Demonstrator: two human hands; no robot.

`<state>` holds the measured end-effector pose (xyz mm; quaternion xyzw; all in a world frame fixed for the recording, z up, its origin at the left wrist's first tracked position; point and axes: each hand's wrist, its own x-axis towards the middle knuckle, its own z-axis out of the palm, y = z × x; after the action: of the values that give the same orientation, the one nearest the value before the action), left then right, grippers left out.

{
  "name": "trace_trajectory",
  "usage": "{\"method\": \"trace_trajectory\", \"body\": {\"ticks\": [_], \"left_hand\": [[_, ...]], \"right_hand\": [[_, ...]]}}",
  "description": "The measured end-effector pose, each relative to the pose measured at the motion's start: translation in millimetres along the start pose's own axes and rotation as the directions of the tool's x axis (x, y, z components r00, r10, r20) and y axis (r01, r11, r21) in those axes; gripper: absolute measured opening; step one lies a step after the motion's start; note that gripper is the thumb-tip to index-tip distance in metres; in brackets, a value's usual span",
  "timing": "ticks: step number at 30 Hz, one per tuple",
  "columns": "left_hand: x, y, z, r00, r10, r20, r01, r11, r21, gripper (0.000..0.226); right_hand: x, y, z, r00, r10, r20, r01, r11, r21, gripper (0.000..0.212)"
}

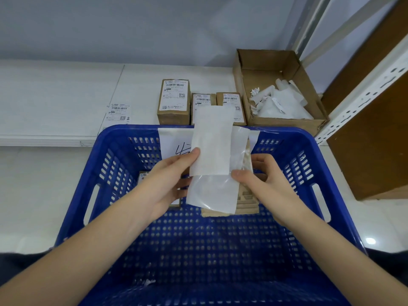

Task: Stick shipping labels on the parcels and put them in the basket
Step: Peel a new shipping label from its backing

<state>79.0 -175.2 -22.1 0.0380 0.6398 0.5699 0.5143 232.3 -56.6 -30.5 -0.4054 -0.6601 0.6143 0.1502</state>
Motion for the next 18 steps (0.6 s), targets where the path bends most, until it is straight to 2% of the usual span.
{"method": "trace_trajectory", "body": {"ticks": [8, 15, 18], "left_hand": [[3.6, -8.8, 7.0, 1.0, 0.004, -0.02, -0.005, 1.0, -0.008, 0.035], [3.4, -11.2, 7.1, 0.999, 0.038, 0.014, -0.038, 0.999, 0.018, 0.039], [2.8, -11.1, 5.4, 0.997, 0.078, 0.023, -0.078, 0.997, 0.027, 0.038]], "right_hand": [[-1.5, 3.4, 3.3, 0.996, 0.019, 0.091, -0.015, 0.999, -0.043, 0.055], [-2.5, 3.4, 3.6, 0.985, 0.013, 0.173, -0.015, 1.0, 0.006, 0.037], [-2.7, 1.7, 2.1, 0.982, 0.0, 0.187, -0.002, 1.0, 0.008, 0.043]]}}
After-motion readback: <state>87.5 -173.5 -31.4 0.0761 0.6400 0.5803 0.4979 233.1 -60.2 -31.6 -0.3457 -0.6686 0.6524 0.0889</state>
